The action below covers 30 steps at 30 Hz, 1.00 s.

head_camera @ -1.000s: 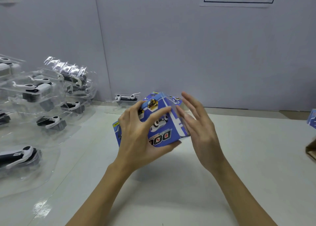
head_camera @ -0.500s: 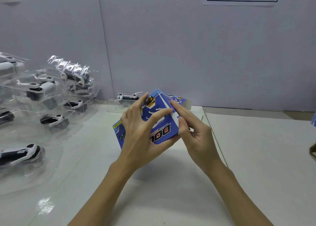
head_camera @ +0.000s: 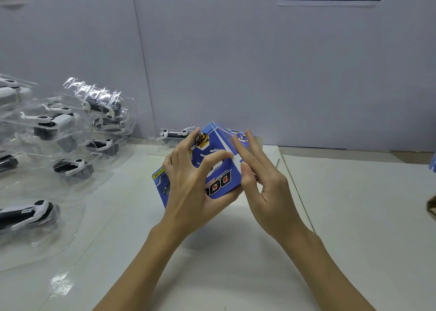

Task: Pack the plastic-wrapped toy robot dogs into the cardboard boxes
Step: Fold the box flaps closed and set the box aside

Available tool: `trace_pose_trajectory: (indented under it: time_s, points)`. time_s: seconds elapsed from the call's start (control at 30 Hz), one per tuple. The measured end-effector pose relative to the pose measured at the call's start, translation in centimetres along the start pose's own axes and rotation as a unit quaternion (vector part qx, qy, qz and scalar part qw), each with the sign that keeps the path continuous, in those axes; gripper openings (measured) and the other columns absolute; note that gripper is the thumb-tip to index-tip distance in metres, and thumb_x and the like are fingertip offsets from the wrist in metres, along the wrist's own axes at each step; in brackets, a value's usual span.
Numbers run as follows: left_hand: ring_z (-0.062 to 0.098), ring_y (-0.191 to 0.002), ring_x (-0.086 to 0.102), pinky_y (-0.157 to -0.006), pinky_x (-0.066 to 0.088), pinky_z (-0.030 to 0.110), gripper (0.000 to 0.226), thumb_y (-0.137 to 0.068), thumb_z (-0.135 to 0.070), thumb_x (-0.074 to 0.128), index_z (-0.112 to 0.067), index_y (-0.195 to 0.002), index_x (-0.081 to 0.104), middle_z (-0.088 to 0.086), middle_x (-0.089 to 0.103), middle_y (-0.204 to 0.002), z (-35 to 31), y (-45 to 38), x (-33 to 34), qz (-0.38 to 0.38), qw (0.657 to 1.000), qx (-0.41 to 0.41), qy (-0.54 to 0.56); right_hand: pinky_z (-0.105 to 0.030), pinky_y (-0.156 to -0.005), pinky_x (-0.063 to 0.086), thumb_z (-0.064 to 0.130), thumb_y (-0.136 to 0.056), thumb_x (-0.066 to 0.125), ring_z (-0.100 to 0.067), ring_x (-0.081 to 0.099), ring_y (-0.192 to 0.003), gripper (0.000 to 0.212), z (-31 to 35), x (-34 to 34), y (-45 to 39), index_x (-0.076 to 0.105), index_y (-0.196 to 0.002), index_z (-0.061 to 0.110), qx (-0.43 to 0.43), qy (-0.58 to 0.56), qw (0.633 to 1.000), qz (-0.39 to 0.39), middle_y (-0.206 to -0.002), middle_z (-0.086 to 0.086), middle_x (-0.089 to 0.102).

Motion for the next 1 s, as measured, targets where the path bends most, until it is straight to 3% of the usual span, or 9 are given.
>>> trace_pose_trajectory:
  time_s: [0.2,0.4,0.53,0.7,0.87,1.0]
  points:
    - [0.028,-0.145,0.035,-0.105,0.033,0.059,0.055,-0.073,-0.057,0.078,-0.045,-0.119,0.051,0.009,0.032,-0.161,-1.1,-0.7,-0.2,-0.005,1.0,0.003,-0.006,-0.031,-0.083,0.064,0.043,-0.101,0.05,-0.02,0.046,-0.145,0.055,-0.1,0.3,0.1,0.05,-0.153,0.024,0.062,-0.099,0.993,-0.013,-0.147,0.016,0.055]
    - [0.027,-0.147,0.03,-0.107,0.031,0.062,0.052,-0.069,-0.049,0.08,-0.043,-0.112,0.052,0.0,0.024,-0.162,-1.3,-1.4,-0.1,0.005,0.999,0.004,0.035,-0.034,-0.082,0.064,0.041,-0.103,0.047,-0.026,0.057,-0.136,0.053,-0.1,0.1,0.0,0.051,-0.153,0.025,0.082,-0.116,0.99,-0.011,-0.15,0.001,0.055]
    - [0.025,-0.148,0.029,-0.109,0.031,0.061,0.051,-0.071,-0.052,0.077,-0.043,-0.114,0.052,0.001,0.026,-0.163,-1.1,-1.4,0.0,0.005,0.999,0.002,0.042,-0.035,-0.084,0.064,0.04,-0.104,0.048,-0.025,0.052,-0.141,0.051,-0.1,0.3,0.0,0.05,-0.154,0.027,0.074,-0.117,0.99,-0.009,-0.152,0.004,0.053]
    - [0.028,-0.145,0.035,-0.104,0.034,0.058,0.056,-0.076,-0.06,0.075,-0.043,-0.123,0.051,0.007,0.033,-0.16,-0.3,-0.9,0.1,-0.005,1.0,0.021,0.005,-0.028,-0.092,0.06,0.031,-0.109,0.042,-0.014,0.027,-0.155,0.047,0.0,1.0,0.3,0.041,-0.155,0.039,0.027,-0.094,0.995,-0.011,-0.161,0.017,0.039]
    - [0.028,-0.145,0.034,-0.105,0.034,0.06,0.063,-0.079,-0.064,0.074,-0.048,-0.132,0.046,0.007,0.032,-0.161,0.0,-0.8,-0.1,-0.011,1.0,0.02,0.013,-0.036,-0.098,0.06,0.041,-0.106,0.048,-0.021,0.026,-0.157,0.06,-0.1,1.2,0.6,0.029,-0.162,0.031,-0.032,0.048,0.998,0.013,-0.167,0.013,0.031]
    - [0.027,-0.145,0.038,-0.11,0.034,0.057,0.083,-0.072,-0.061,0.083,-0.039,-0.141,0.041,0.01,0.033,-0.161,-0.1,-0.8,-0.2,-0.027,0.999,-0.007,0.041,-0.039,-0.097,0.06,0.039,-0.105,0.05,-0.022,0.027,-0.156,0.059,0.1,1.5,0.5,0.036,-0.161,0.024,-0.021,0.048,0.999,0.004,-0.166,0.015,0.032]
Point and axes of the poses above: each hand's wrist, its own y-axis away from the middle knuckle, its own x-axis out of the palm, z = x × y, the point moved 1 cm from there along -y, towards the middle knuckle
